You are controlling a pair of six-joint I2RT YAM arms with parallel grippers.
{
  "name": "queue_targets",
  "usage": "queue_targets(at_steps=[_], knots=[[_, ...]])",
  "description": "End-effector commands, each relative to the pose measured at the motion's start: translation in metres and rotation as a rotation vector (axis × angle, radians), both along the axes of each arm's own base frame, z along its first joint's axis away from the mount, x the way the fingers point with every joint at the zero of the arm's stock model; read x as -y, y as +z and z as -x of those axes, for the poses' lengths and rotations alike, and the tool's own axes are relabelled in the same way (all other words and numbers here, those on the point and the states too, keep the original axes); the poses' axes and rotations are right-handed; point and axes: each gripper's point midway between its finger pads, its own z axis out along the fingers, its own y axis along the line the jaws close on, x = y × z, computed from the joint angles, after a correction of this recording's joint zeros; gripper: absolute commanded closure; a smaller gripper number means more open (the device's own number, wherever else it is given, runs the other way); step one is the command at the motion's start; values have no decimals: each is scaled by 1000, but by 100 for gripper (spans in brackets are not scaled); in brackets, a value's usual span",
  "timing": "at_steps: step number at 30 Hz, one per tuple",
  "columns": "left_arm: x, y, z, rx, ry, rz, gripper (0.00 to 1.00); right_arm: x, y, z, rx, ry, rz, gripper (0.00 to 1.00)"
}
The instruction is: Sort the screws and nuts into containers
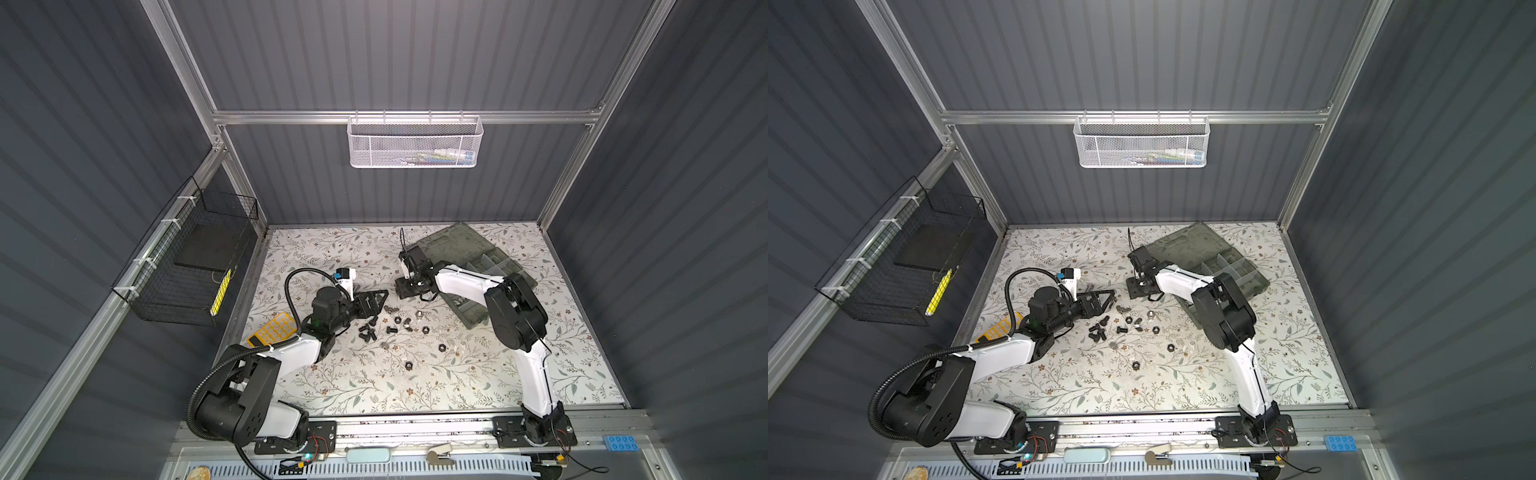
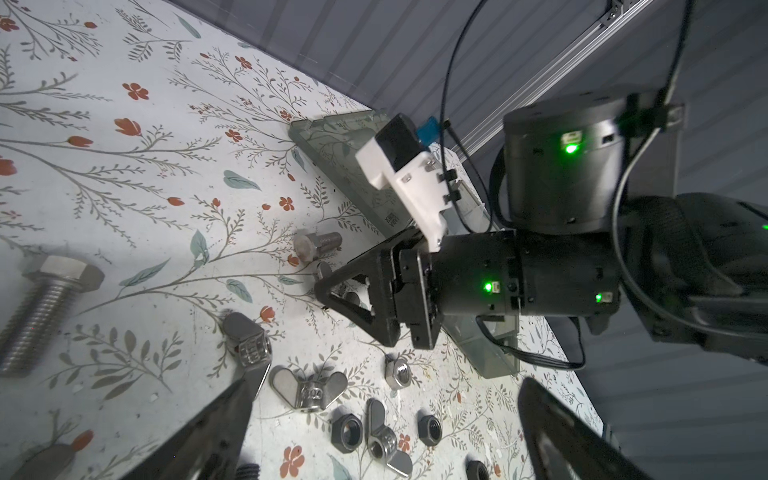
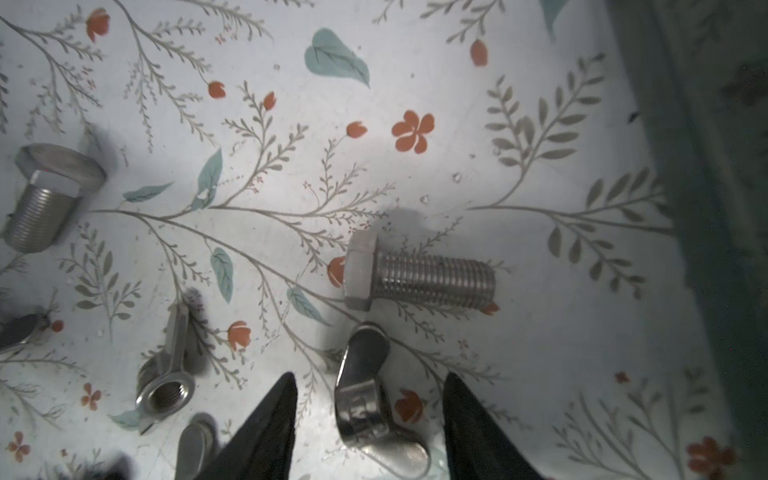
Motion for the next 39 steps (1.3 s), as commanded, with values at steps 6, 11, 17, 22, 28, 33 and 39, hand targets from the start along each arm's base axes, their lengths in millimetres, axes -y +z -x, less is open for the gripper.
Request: queue_targets(at_steps=[6, 11, 17, 22, 28, 33, 39], knots=[[4, -2, 2, -4, -21, 18, 0, -6, -6, 5, -30, -5, 17, 49], [4, -3, 2, -7, -25, 20, 0, 1, -16, 6, -44, -31, 79, 56], [4, -2, 2, -4, -25, 21, 0, 8, -25, 9, -65, -51, 109, 65], [4, -1, 2, -3, -25, 23, 0, 9, -26, 13, -71, -55, 118, 72], [5, -1, 3, 0, -32, 22, 0, 10, -19, 16, -66, -68, 113, 80], [11, 4, 6, 14, -75, 42, 0, 9, 1, 18, -48, -90, 61, 84], [28, 20, 14, 55, -189, 128, 0, 10, 32, 22, -21, -113, -15, 86]])
